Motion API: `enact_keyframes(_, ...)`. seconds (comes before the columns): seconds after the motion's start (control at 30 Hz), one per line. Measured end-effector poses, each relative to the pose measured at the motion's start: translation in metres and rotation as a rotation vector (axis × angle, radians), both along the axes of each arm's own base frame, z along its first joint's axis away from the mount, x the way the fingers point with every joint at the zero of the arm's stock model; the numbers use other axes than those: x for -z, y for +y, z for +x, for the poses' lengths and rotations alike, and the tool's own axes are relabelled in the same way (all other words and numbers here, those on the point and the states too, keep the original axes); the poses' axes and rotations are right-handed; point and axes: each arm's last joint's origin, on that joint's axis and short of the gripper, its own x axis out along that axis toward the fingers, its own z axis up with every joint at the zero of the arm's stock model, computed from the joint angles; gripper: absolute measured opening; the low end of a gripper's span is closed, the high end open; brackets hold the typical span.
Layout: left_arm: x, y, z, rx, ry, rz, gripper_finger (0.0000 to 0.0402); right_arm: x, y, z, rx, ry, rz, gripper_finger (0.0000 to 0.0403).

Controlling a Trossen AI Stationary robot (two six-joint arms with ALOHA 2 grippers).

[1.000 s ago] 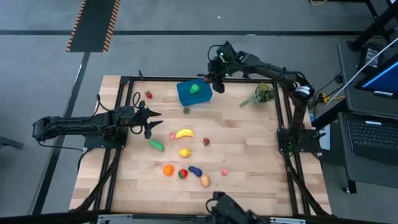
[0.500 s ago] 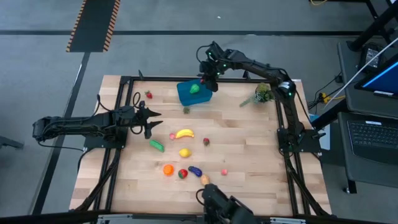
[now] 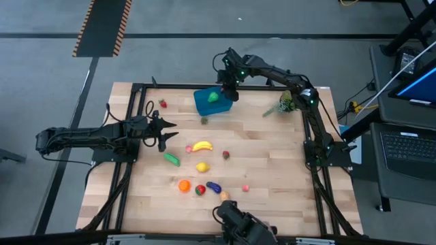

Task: Pick and placing Produce into tupperware
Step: Put the cherry into the blue bin, then put the banana into the blue bin

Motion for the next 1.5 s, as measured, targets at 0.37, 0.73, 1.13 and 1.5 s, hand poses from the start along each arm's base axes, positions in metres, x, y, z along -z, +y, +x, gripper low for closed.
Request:
enact_keyframes(0.37,0.0,0.0,0.0,0.0,0.001,0.0,0.017,0.025,0.009,0.015,-0.05,0.062,-0.036,0.0102)
enact_keyframes(0.73,0.001,0.0,0.0,-0.003,0.01,-0.001,0.017,0.033,0.006,0.019,-0.003,0.108,-0.118,0.0102)
enact_keyframes(1.13,0.001,0.0,0.0,-0.004,0.011,-0.001,0.017,0.033,0.006,0.02,-0.001,0.101,-0.122,0.0106)
enact_keyframes(1.5,0.001,0.0,0.0,-0.004,0.011,-0.001,0.017,0.033,0.005,0.019,0.001,0.102,-0.122,0.0135)
